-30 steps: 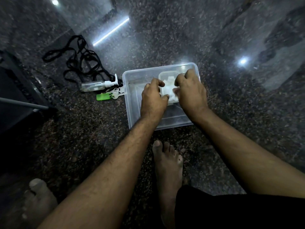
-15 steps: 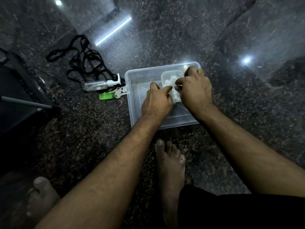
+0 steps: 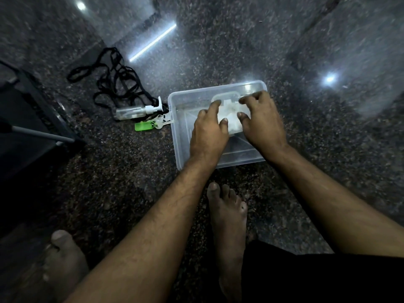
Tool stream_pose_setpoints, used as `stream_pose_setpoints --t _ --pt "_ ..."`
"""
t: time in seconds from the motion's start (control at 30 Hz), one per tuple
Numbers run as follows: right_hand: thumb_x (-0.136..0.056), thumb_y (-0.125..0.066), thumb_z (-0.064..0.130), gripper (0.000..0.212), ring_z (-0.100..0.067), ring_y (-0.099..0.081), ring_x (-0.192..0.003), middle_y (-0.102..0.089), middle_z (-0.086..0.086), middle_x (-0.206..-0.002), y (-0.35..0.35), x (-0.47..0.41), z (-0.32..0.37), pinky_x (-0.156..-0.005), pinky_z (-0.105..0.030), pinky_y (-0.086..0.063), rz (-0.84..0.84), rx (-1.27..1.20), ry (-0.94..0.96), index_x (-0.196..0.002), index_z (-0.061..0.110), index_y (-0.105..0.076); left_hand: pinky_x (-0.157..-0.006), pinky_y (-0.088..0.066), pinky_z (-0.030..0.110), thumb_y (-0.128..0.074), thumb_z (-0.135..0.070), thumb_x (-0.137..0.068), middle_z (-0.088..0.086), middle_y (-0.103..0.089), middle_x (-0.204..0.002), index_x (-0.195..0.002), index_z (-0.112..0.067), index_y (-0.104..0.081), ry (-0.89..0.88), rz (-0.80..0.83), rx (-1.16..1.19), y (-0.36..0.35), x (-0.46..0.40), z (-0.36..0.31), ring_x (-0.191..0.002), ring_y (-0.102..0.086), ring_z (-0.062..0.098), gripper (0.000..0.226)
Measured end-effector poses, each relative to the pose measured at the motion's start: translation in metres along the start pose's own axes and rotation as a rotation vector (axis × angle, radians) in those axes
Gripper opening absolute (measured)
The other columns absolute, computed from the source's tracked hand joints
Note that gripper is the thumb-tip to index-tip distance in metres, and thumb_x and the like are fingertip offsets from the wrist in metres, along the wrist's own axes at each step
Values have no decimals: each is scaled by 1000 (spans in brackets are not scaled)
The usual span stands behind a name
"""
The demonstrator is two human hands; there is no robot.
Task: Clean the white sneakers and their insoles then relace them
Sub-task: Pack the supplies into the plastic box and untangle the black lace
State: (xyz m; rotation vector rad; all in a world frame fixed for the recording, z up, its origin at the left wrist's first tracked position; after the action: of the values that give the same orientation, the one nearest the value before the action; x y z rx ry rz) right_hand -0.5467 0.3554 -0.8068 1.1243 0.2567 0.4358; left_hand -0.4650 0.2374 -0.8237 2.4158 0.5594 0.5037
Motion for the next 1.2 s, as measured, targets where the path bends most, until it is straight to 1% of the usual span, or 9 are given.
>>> stream_pose_setpoints --t 0.13,0.2,0.3,0.47,0.57,0.73,0.87,1.07,1.2 --pt "-91 -64 29 47 -31 -50 -113 -50 -12 -126 13 14 -22 -89 -46 -47 -51 163 -100 -134 15 -50 -98 -51 43 -63 -13 -91 13 -59 -132 -146 -11 -42 83 44 76 -13 5 9 -112 -62 29 60" --pt "-93 -62 29 43 -31 -50 -113 -49 -12 -125 13 16 -30 -89 -45 -48 -18 106 -139 -132 14 -52 -99 -51 44 -63 -12 -90 12 -58 -135 -146 -10 -43 90 62 77 -21 5 9 -115 -62 30 59" --pt "-93 -61 24 35 -30 -49 -111 -50 -11 -121 17 15 -31 -86 -44 -49 -27 173 -106 -127 16 -57 -98 -52 45 -60 -16 -89 9 -61 -132 -141 -12 -50 29 121 98 -33 0 -5 -113 -63 28 53" --pt "-93 -59 23 34 -28 -50 -112 -50 -10 -123 18 8 -35 -85 -41 -47 -24 146 -165 -127 18 -57 -102 -49 43 -59 -14 -94 9 -62 -134 -142 -10 -50 -10 213 115 -38 -6 -28 -117 -62 27 49" --pt "-93 -58 25 33 -29 -51 -109 -51 -11 -120 17 1 -20 -84 -43 -48 -51 145 -133 -125 16 -57 -99 -50 41 -57 -10 -94 12 -63 -130 -134 -6 -55 10 148 127 -23 -8 -25 -114 -62 26 41" --pt "-93 -60 25 31 -27 -52 -108 -52 -9 -119 11 -8 15 -83 -41 -47 -80 105 -30 -122 15 -59 -104 -46 42 -57 -12 -96 10 -58 -139 -139 -9 -52 49 28 101 5 -7 -6 -122 -58 26 44" --pt "-94 -60 23 31 -29 -51 -112 -52 -10 -120 -6 -11 48 -84 -45 -49 -32 28 56 -124 14 -59 -99 -50 42 -57 -11 -94 9 -62 -132 -134 -10 -57 54 -122 135 38 2 13 -114 -62 26 40" --pt "-91 -58 21 29 -34 -53 -108 -55 -12 -113 -46 -16 118 -85 -47 -49 27 -4 232 -119 16 -62 -86 -48 25 -56 -5 -88 4 -68 -115 -119 -11 -65 54 -390 133 108 15 59 -98 -64 17 33" --pt "-86 -60 17 22 -35 -53 -101 -58 -11 -107 -74 -14 167 -77 -45 -46 98 53 425 -107 15 -65 -90 -51 36 -57 -3 -80 7 -67 -110 -114 -10 -66 97 -468 112 136 14 101 -98 -64 24 36"
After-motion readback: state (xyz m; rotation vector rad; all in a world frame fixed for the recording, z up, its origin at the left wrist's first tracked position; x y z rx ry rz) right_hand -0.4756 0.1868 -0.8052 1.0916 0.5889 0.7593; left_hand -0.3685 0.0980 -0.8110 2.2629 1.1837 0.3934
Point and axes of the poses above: each hand's wrist, its own x-axis away from the middle knuckle, its own y-axis out of the back of the hand, z = x × y, the point moved 7 cm from there along -x, towards the middle knuckle
